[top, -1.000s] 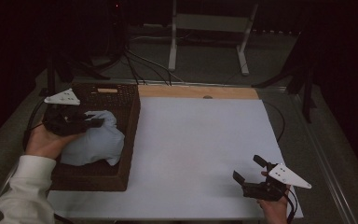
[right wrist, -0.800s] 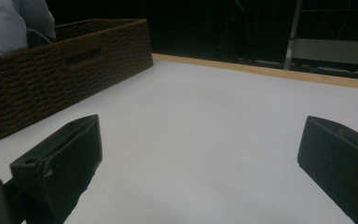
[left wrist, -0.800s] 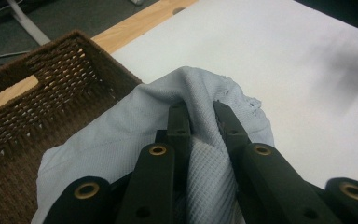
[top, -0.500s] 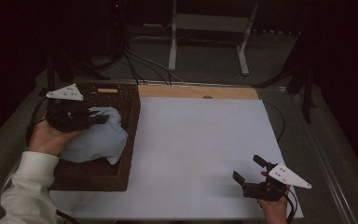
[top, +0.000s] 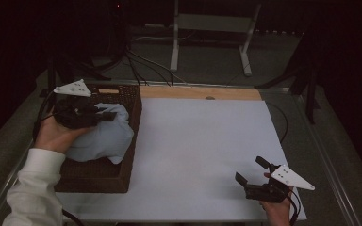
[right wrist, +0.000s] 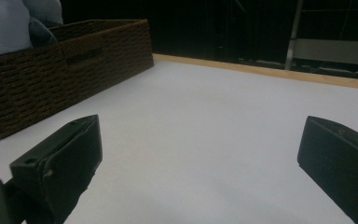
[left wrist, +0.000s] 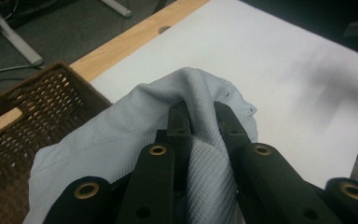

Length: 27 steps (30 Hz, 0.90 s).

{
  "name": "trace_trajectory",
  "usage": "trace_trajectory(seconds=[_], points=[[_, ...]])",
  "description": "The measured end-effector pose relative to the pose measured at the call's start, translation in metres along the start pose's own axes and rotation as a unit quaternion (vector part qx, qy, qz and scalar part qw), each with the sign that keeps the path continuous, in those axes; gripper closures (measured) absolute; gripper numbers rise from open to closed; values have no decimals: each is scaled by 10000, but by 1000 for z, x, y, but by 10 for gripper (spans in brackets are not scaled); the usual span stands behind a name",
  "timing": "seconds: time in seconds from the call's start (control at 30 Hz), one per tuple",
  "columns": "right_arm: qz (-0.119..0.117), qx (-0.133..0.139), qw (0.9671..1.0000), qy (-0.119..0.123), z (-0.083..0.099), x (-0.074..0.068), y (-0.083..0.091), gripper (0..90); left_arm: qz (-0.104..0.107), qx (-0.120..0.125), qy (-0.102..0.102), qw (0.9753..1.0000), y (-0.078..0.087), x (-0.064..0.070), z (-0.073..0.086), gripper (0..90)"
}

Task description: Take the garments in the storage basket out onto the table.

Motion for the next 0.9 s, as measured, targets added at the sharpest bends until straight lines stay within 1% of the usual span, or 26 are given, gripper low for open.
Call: trace_trajectory(seconds=[0.1,0.4,0.6,0.7,0.73,0.9], points=[[-5,-9,10000,-8,0,0,0,2,105,168,23,9998,0,1,-5,804],[-11,-3,10000,-16,0,0,0,2,224,186,-116,9995,-16,7,-20,804],[-14,-6,10000,-18,0,0,0,3,329,215,-173,9991,-26,12,-28,804],[-14,-7,10000,-20,0,0,0,2,347,238,-187,9989,-29,14,-30,804],[-16,-1,10000,-14,0,0,0,2,375,263,-189,9988,-33,15,-33,804],[-13,0,10000,-14,0,1,1,3,435,274,-218,9984,-41,19,-37,804]])
Point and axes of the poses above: each handheld gripper's, and its own axes: y roughly backward along the jaws, z roughly out of its underside, x roughly to its right, the point moved 2 cm from there along -y, roughly forward along the jaws, and after that the axes turned 11 degrees about -y, right-handed, at the moved point
